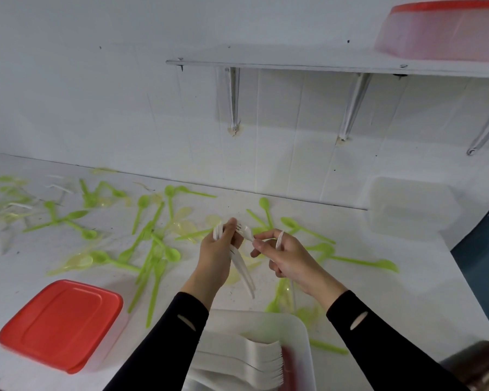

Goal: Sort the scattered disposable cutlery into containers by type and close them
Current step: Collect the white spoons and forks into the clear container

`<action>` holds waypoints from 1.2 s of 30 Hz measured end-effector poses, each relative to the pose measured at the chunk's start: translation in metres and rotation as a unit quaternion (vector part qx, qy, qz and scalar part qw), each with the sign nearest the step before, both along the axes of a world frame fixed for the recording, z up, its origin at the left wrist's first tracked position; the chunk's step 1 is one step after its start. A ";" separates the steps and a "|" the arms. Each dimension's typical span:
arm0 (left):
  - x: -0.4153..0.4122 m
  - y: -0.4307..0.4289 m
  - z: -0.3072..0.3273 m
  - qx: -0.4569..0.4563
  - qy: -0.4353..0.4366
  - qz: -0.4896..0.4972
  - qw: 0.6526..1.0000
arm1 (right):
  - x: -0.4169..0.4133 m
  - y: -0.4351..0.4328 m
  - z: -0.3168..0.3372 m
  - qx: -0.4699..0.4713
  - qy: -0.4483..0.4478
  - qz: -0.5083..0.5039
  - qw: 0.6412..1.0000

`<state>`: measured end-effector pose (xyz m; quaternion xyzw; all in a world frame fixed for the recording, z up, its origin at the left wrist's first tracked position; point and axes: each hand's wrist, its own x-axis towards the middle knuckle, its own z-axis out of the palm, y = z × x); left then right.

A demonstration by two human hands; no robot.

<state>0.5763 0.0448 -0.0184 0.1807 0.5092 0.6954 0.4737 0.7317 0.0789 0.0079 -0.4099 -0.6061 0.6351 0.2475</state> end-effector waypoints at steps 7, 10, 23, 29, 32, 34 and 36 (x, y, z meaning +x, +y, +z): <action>0.001 0.002 0.005 -0.011 -0.109 -0.098 0.989 | 0.001 0.003 0.001 -0.030 0.016 0.002 0.999; 0.003 0.001 0.006 -0.046 -0.100 -0.179 0.978 | 0.000 -0.001 0.000 -0.011 0.008 0.026 1.000; -0.002 -0.002 0.007 -0.029 -0.070 0.022 0.997 | 0.004 0.014 -0.023 0.204 -0.197 -0.128 0.950; 0.007 -0.004 0.005 -0.037 -0.056 -0.100 0.993 | -0.006 0.010 -0.013 0.053 -0.105 -0.107 0.987; 0.007 -0.004 0.005 -0.031 -0.054 -0.103 0.993 | -0.005 0.010 -0.017 0.081 -0.079 -0.107 0.988; 0.006 -0.004 0.005 -0.027 -0.059 -0.104 0.992 | -0.004 0.008 -0.020 0.190 -0.099 -0.087 0.973; 0.005 -0.004 0.004 -0.021 -0.067 -0.109 0.992 | -0.004 0.006 -0.023 0.285 -0.124 -0.067 0.948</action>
